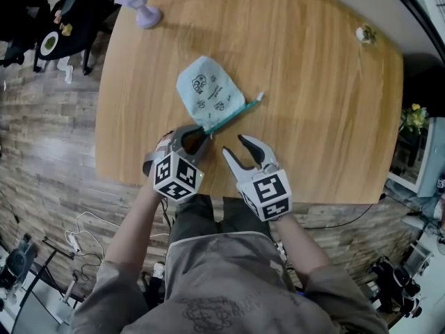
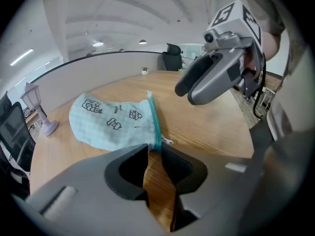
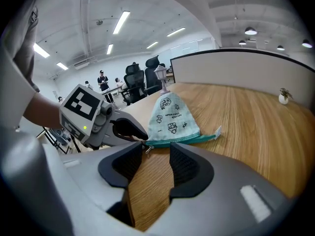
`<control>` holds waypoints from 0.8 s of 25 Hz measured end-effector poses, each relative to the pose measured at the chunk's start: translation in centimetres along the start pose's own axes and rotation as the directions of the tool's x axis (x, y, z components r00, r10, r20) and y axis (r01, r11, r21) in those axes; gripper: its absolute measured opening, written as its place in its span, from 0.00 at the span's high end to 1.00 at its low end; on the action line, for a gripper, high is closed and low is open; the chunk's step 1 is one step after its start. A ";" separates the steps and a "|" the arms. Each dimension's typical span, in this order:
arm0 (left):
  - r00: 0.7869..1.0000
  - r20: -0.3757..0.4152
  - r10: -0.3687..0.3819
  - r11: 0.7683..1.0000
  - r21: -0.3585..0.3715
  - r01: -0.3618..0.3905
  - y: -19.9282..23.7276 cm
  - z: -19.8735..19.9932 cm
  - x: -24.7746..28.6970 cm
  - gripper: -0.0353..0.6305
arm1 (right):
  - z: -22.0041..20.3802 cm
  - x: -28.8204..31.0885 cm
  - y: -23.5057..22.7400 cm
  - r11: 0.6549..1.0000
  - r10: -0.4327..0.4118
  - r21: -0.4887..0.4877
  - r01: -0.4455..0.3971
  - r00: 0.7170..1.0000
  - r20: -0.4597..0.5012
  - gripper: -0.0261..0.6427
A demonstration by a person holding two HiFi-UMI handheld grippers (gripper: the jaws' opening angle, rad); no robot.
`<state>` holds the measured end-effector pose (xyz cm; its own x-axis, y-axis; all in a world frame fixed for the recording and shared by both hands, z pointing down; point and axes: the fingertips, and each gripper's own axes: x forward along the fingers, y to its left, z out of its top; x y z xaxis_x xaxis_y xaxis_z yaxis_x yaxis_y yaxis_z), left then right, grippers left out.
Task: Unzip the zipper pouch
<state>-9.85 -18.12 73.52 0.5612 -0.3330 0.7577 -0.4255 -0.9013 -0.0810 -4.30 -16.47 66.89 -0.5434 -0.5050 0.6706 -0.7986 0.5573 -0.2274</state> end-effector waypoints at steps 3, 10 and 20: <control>1.000 -0.010 0.000 1.000 0.022 0.000 -0.4 0.0 0.1 0.86 | -0.1 -0.1 -0.1 1.000 -0.005 0.006 0.005 1.000 0.001 0.68; 1.000 0.013 0.002 0.993 -0.117 -0.001 -0.2 0.8 -0.3 0.88 | 0.6 -1.4 -0.8 1.000 -0.016 0.004 0.016 1.000 0.020 0.69; 0.988 0.150 0.039 0.917 -0.399 0.025 1.1 6.6 -5.5 0.91 | 4.1 -5.5 -1.7 0.998 -0.034 -0.051 0.038 0.996 0.083 0.69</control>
<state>-8.69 -19.13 64.98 0.6443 -0.4054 0.6485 -0.6593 -0.7241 0.2025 -0.99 -17.35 60.72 -0.5355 -0.5768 0.6169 -0.8046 0.5703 -0.1652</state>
